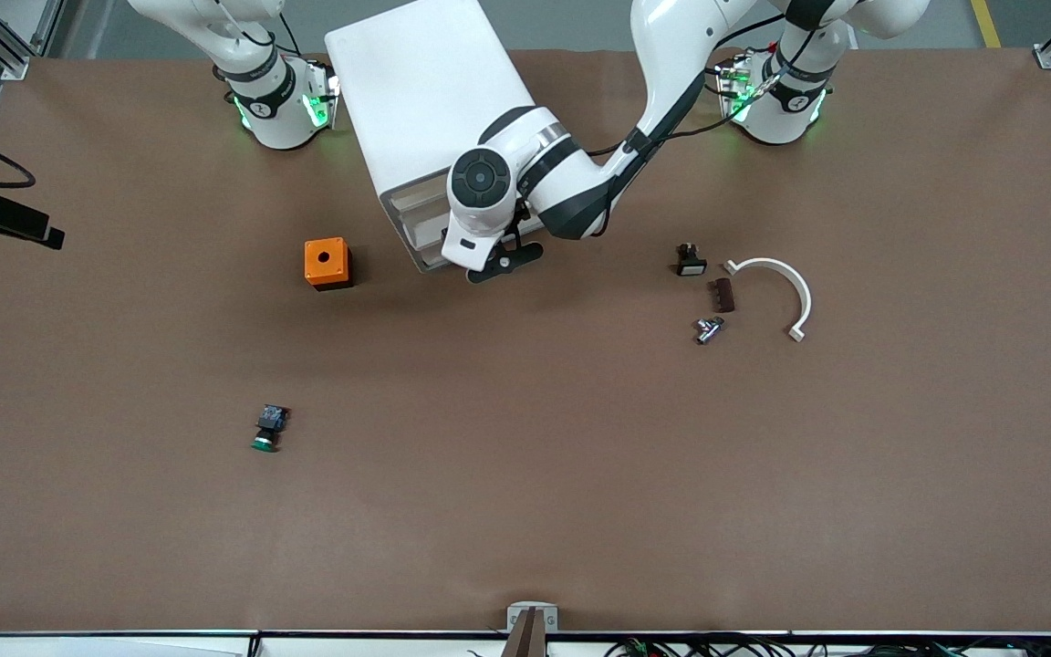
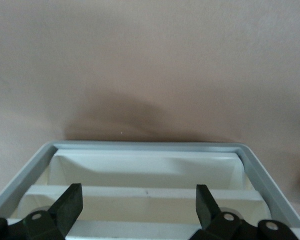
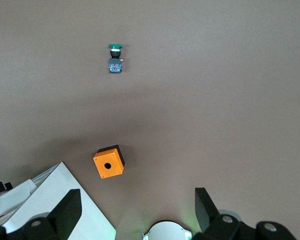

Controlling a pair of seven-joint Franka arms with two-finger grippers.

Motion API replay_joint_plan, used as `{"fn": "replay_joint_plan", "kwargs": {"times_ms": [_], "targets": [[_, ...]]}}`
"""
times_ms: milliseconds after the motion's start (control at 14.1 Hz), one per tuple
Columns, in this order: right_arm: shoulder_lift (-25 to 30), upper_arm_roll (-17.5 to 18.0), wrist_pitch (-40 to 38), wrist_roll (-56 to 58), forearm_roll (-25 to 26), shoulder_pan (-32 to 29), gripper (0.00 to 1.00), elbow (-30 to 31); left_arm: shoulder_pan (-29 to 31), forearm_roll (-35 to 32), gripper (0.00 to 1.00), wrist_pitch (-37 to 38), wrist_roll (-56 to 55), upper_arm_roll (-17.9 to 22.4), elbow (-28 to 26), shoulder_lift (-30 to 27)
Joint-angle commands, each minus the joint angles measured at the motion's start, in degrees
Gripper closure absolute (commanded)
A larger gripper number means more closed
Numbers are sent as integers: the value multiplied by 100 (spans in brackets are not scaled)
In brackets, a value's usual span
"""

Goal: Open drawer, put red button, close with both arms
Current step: 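Push the drawer closed into the cabinet with the left gripper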

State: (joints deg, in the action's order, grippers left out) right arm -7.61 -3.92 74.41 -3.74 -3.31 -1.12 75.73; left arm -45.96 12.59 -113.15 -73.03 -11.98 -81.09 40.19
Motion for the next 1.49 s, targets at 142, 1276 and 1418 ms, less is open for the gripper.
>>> {"fn": "replay_joint_plan", "kwargs": {"times_ms": [142, 1276, 1418], "targets": [[682, 40, 74, -84, 49, -73, 0, 627, 61, 516, 1, 48, -80, -94, -171, -143], [1051, 40, 812, 752, 418, -55, 0, 970, 622, 755, 1, 48, -1, 3, 75, -300], [1095, 40, 829, 751, 445, -64, 0, 1066, 912, 482, 1, 57, 25, -24, 84, -546]]}}
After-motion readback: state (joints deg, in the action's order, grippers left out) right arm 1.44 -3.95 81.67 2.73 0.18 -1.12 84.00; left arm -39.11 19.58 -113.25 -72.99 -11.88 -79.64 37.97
